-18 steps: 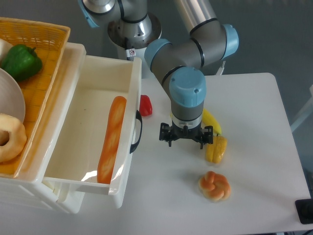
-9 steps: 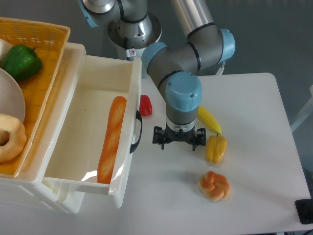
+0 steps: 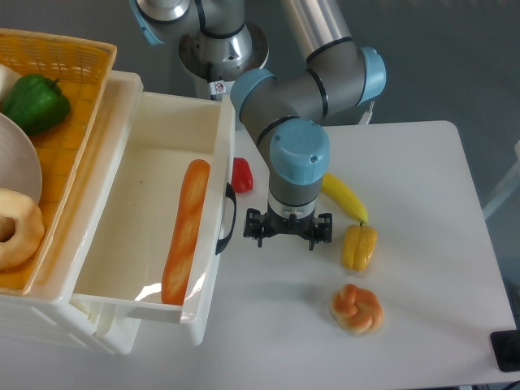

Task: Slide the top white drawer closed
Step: 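Lower the gripper beside the drawer's black handle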

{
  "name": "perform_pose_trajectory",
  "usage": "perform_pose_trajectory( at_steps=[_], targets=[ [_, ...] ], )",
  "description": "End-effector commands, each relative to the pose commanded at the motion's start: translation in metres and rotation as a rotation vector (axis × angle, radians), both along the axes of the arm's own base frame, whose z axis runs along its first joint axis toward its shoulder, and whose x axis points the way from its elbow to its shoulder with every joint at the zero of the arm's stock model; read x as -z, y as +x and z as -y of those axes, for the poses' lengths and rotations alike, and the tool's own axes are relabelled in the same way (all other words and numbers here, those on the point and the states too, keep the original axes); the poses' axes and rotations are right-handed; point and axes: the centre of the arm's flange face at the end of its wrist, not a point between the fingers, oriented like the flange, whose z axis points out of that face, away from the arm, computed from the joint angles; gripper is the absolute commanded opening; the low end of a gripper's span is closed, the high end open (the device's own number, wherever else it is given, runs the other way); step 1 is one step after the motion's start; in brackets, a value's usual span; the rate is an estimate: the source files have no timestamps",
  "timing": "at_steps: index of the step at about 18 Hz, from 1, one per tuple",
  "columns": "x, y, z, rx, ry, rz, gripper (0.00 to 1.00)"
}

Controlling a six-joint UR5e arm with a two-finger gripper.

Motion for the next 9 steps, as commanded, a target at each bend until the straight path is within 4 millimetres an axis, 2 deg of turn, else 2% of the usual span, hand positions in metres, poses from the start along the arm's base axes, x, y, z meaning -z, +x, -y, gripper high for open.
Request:
perform_pose_trajectory(
  at_steps=[9],
  targets=[
    [-0.001,0.011,-0.008,0.020,0.000,0.000,1.00]
  ],
)
